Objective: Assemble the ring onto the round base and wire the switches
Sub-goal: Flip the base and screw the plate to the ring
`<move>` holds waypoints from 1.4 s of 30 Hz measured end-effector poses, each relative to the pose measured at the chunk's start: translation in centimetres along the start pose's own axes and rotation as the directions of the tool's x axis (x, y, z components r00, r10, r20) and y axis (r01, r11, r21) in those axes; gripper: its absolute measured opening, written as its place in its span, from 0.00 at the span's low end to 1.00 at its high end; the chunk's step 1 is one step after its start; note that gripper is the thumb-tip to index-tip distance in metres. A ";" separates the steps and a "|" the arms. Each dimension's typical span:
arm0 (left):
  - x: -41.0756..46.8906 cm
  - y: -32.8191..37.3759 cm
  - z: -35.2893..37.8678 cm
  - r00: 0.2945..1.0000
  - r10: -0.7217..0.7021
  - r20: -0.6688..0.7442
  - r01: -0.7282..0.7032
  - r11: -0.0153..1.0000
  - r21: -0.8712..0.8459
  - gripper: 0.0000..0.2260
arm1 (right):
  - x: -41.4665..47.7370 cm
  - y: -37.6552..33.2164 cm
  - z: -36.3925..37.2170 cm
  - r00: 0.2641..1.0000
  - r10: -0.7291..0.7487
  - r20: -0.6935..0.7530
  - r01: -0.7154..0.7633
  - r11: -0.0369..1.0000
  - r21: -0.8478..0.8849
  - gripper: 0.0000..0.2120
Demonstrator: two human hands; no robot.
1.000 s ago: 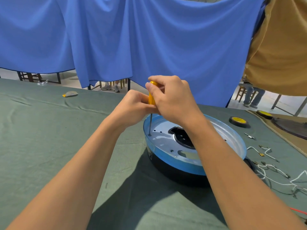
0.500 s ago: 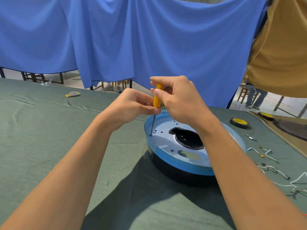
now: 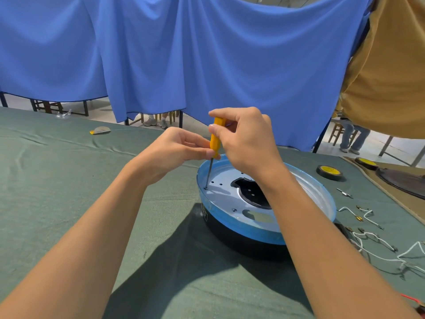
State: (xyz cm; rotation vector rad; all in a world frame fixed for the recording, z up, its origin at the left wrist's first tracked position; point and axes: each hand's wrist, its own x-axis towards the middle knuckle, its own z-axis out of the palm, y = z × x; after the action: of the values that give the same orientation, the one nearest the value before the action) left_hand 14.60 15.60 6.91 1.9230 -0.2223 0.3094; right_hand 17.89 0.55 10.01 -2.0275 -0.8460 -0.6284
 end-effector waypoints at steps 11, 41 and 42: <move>-0.2 -0.3 0.4 1.000 -0.004 -0.022 0.004 0.999 -0.034 0.11 | 0.0 0.0 -0.4 0.996 0.018 0.085 -0.021 0.999 0.029 0.14; 0.0 -0.2 1.1 0.996 0.014 -0.082 -0.018 0.998 -0.052 0.16 | -0.1 0.3 0.2 0.997 0.014 -0.077 -0.017 0.999 -0.042 0.07; 0.1 -0.2 1.2 0.994 0.018 -0.106 -0.024 0.998 -0.054 0.15 | 0.0 0.3 0.1 0.998 0.008 -0.070 -0.013 0.998 -0.061 0.07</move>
State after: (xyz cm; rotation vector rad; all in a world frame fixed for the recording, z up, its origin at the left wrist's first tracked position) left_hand 14.86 14.52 6.32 1.8449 -0.1791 0.4142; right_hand 18.10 0.53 9.81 -2.0518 -0.7830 -0.7231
